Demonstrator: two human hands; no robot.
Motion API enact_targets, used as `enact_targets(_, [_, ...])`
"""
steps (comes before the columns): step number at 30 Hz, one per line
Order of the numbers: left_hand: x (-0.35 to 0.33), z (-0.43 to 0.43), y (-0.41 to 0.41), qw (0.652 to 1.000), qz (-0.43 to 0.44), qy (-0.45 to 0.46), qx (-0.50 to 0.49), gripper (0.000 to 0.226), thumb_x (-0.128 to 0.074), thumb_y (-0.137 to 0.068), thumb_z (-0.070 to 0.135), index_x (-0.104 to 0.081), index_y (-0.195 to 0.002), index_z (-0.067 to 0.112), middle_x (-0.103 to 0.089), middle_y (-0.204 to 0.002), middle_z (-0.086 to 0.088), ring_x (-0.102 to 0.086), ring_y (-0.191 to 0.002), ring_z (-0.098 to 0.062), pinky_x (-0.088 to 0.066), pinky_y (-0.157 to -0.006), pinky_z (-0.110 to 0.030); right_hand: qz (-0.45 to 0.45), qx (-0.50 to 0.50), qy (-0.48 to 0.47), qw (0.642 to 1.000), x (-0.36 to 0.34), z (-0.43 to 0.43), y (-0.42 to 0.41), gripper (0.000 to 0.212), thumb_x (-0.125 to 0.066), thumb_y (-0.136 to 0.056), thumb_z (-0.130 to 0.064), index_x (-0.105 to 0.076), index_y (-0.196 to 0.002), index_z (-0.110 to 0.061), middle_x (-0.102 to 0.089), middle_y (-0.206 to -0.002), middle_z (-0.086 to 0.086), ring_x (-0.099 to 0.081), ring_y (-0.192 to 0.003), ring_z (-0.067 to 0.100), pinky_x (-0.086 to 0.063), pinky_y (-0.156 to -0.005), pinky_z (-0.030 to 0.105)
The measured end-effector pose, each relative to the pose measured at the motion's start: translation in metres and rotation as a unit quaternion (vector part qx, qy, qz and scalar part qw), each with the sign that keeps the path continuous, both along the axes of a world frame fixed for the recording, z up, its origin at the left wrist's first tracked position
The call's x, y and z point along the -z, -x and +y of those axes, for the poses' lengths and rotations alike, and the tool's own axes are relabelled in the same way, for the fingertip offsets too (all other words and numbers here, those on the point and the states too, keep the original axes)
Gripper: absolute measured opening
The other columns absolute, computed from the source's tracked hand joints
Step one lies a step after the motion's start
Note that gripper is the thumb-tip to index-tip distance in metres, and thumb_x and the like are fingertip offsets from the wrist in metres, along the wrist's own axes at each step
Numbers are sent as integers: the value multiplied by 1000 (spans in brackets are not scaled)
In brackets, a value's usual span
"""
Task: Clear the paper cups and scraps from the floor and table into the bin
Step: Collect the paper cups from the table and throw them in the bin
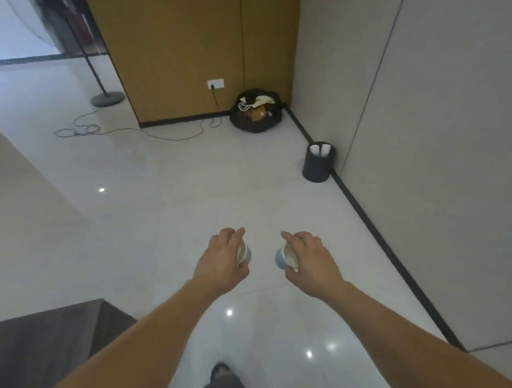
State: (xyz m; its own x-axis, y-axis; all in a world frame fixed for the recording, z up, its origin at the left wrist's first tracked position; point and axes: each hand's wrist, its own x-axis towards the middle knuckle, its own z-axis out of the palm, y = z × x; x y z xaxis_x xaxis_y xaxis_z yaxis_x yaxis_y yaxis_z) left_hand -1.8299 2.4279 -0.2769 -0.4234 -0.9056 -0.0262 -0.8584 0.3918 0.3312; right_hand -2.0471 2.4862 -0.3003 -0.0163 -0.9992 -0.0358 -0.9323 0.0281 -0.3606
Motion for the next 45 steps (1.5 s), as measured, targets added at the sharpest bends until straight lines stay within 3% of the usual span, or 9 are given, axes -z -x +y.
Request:
enact_targets(14, [34, -255, 226, 989, 38, -5, 145, 80, -60, -83, 35, -15, -149, 28, -30, -144, 2, -34, -126, -21, -43, -96, -31, 27, 142, -15, 989, 7, -187, 177, 75, -59, -83, -31, -26, -150, -30, -37, -142, 0, -38, -125, 23, -42, -100, 36])
enact_targets(20, [27, -352, 304, 984, 40, 1, 173, 74, -63, -82, 34, -25, -145, 28, -30, -146, 3, -32, -129, -19, -41, -100, -32, 35, 178, -12, 983, 1, -274, 247, 76, -62, -84, -34, -25, -150, -28, -36, -143, 1, -38, -127, 24, -40, -102, 36])
enact_targets(24, [33, -416, 357, 981, 30, -5, 190, 76, -61, -83, 34, -23, -148, 28, -27, -148, 3, -29, -132, -20, -39, -103, -31, 20, 201, -5, 979, 7, -340, 301, 76, -62, -82, -31, -28, -149, -29, -37, -143, 0, -38, -126, 23, -40, -102, 35])
enact_targets(36, [15, -620, 516, 991, 28, 23, 127, 77, -65, -82, 34, -25, -147, 28, -31, -146, 2, -33, -129, -20, -40, -101, -30, 11, 156, 19, 988, 2, -569, 474, 75, -59, -83, -32, -26, -151, -28, -34, -145, 2, -35, -129, 25, -37, -105, 36])
enact_targets(45, [44, -768, 598, 991, 60, -30, 120, 73, -63, -84, 34, -27, -147, 25, -32, -146, 2, -32, -129, -19, -36, -104, -29, 24, 153, -26, 988, 30, -706, 565, 73, -57, -86, -35, -25, -150, -28, -30, -147, 1, -32, -131, 23, -35, -107, 33])
